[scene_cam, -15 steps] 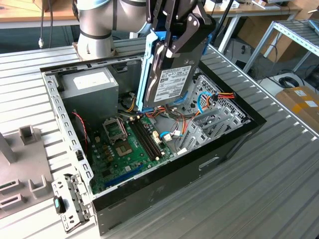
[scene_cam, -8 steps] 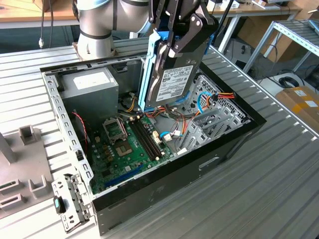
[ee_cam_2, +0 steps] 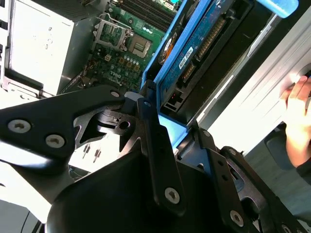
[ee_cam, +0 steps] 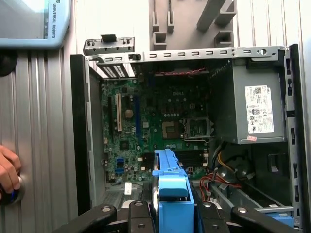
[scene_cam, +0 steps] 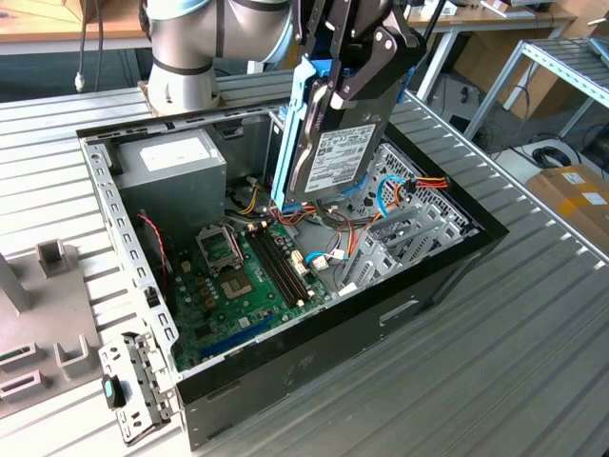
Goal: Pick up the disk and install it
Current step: 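Pick up the disk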
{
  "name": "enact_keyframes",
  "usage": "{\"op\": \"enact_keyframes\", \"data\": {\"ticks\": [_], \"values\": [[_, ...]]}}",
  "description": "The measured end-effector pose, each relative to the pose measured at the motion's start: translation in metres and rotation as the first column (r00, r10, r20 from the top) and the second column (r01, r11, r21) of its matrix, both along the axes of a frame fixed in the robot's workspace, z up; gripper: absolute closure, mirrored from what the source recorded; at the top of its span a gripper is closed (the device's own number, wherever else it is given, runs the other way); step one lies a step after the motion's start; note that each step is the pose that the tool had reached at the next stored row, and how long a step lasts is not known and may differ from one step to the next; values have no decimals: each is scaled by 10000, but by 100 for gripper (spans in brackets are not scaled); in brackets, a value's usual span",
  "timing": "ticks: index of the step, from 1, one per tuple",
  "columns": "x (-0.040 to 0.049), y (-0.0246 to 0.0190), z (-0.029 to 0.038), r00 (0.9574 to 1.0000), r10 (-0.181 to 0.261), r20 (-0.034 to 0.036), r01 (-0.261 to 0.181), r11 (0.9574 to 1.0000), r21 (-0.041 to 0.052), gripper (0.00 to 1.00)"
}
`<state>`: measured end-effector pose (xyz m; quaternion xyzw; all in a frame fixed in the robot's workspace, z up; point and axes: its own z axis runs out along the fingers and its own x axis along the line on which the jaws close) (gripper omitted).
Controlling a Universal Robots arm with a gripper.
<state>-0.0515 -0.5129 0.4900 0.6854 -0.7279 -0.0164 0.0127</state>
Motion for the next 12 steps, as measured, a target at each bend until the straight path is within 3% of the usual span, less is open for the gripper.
{"op": "enact_keyframes", "data": {"ticks": [12], "values": [[118,-1,-8,10000,0,0,0,10000,-1,63]]}}
